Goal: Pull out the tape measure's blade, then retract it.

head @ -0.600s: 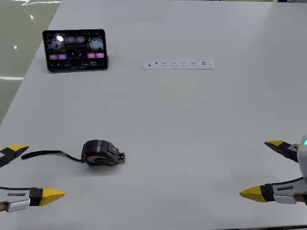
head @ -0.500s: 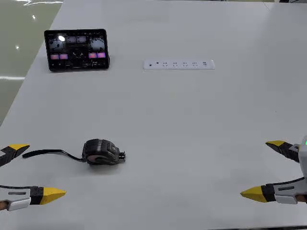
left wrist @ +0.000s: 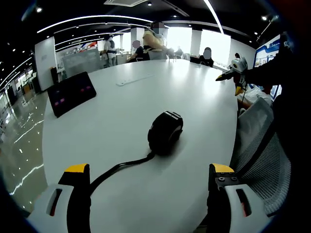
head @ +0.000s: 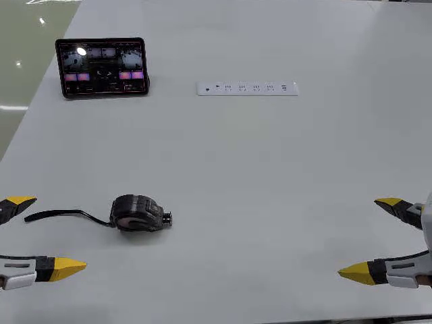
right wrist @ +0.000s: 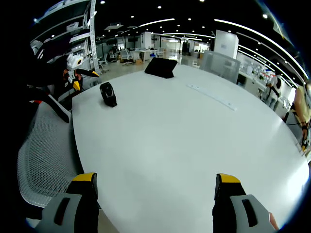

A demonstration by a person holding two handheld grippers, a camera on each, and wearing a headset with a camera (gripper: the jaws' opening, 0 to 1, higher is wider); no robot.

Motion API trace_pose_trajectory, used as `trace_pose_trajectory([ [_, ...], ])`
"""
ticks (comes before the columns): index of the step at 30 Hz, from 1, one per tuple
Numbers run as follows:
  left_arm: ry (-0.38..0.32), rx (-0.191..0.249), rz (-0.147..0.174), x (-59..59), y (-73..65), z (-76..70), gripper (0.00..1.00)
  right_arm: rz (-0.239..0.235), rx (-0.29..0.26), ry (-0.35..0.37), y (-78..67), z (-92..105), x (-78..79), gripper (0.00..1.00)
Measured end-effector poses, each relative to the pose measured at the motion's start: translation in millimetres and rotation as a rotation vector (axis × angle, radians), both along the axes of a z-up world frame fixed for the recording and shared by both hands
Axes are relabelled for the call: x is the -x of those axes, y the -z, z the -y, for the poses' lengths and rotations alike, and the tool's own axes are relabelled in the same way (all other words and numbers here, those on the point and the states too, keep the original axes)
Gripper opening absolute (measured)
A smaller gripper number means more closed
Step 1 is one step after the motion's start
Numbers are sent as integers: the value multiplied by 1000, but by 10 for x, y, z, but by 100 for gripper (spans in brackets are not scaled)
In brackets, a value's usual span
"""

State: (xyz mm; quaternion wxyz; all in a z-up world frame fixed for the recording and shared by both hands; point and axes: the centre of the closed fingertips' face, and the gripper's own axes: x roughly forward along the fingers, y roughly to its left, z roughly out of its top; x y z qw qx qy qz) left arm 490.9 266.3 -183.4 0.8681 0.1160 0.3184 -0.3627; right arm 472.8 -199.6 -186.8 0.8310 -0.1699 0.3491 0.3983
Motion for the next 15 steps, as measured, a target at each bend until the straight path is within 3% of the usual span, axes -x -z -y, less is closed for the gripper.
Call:
trace_pose_trajectory([
  [7,26,-12,-11,-22,13,8,99,28,-4,-9,-65,-27,-61,100],
  [15,118,-56,-19,-81,-8,112,99,16,-19,-48,-78,-137,-116,100],
])
